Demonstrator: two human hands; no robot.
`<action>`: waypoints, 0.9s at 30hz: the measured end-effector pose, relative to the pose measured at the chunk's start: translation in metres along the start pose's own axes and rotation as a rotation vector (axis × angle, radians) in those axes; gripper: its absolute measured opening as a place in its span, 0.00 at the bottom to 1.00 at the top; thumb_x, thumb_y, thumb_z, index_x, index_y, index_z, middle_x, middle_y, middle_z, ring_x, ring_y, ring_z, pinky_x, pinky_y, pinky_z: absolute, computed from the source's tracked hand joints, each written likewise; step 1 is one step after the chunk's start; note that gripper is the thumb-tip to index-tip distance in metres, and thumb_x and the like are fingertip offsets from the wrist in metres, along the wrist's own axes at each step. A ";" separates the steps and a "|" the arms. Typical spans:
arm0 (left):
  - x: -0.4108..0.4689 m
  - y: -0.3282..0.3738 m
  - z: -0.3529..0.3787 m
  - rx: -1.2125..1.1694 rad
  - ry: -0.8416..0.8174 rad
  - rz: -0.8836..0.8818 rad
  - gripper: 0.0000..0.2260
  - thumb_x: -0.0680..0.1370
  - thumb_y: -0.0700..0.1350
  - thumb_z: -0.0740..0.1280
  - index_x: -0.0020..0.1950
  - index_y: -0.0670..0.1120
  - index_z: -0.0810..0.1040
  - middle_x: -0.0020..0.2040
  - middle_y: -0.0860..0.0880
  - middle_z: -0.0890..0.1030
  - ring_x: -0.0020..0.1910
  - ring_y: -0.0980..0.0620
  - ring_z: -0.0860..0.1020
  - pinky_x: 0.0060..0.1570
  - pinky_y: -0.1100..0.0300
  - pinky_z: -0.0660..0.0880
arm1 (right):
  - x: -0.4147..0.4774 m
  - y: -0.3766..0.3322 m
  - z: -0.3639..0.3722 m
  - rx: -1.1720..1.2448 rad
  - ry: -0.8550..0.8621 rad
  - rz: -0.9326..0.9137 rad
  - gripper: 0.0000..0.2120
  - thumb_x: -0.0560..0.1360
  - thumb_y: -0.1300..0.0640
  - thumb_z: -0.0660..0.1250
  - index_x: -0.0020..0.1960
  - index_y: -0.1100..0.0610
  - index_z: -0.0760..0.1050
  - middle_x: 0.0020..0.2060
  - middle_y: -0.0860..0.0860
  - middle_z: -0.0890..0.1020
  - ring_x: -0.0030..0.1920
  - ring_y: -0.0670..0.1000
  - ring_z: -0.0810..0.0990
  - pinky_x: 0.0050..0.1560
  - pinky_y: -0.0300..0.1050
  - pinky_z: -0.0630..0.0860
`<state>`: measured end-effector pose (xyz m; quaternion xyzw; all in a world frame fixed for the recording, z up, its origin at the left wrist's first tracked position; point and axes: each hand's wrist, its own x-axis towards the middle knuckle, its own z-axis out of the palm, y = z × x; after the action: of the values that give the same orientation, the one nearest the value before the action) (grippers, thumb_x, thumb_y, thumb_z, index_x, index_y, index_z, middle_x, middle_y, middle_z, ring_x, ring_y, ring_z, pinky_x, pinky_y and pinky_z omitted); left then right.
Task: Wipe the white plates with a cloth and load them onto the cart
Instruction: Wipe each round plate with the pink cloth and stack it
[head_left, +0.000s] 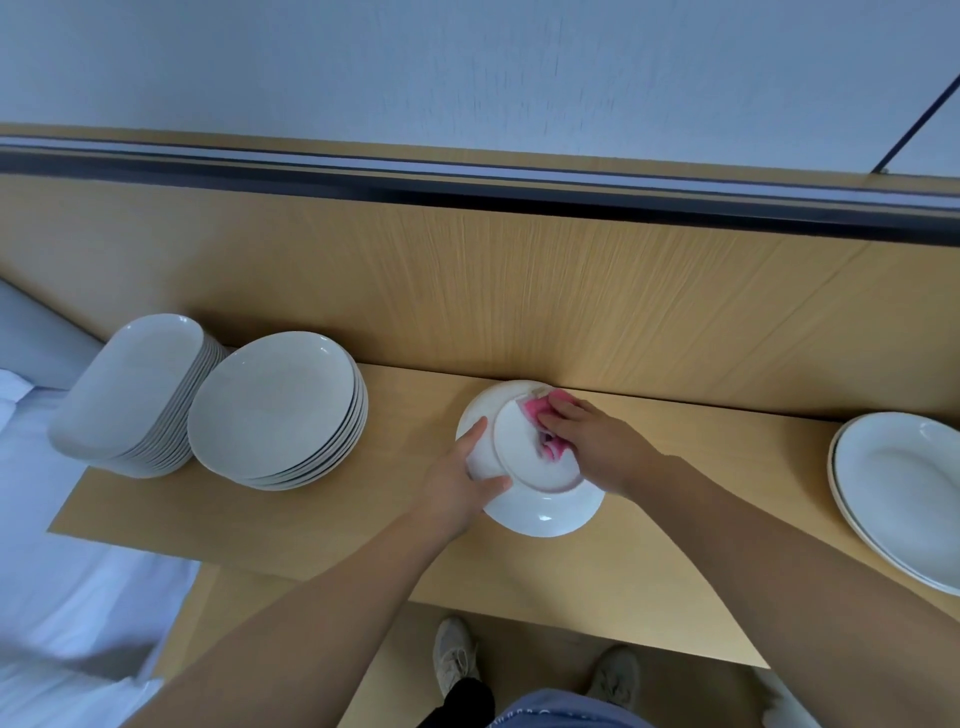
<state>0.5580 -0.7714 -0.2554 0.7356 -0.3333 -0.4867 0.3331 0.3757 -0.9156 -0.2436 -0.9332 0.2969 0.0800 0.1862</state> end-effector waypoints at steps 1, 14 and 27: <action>0.000 0.000 0.000 -0.009 0.000 0.000 0.38 0.71 0.48 0.75 0.76 0.61 0.60 0.68 0.52 0.69 0.63 0.46 0.73 0.53 0.45 0.79 | -0.008 0.001 0.002 -0.002 0.013 0.013 0.29 0.78 0.64 0.58 0.76 0.48 0.59 0.76 0.46 0.57 0.74 0.52 0.59 0.63 0.44 0.69; -0.003 0.009 0.004 -0.015 -0.005 0.009 0.38 0.72 0.45 0.74 0.76 0.61 0.59 0.67 0.52 0.71 0.62 0.49 0.74 0.58 0.48 0.77 | -0.010 -0.025 0.003 -0.021 0.043 -0.142 0.12 0.78 0.58 0.63 0.60 0.54 0.78 0.67 0.51 0.72 0.66 0.56 0.69 0.57 0.46 0.72; -0.013 0.034 0.012 -0.242 0.098 -0.028 0.24 0.62 0.48 0.76 0.57 0.51 0.77 0.53 0.51 0.82 0.54 0.50 0.80 0.51 0.51 0.79 | -0.013 0.004 -0.033 0.080 0.045 0.075 0.22 0.80 0.62 0.57 0.72 0.49 0.69 0.67 0.49 0.72 0.63 0.52 0.73 0.56 0.39 0.69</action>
<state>0.5373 -0.7819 -0.2251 0.7175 -0.2453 -0.4914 0.4284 0.3642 -0.9244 -0.2109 -0.9147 0.3389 0.0540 0.2136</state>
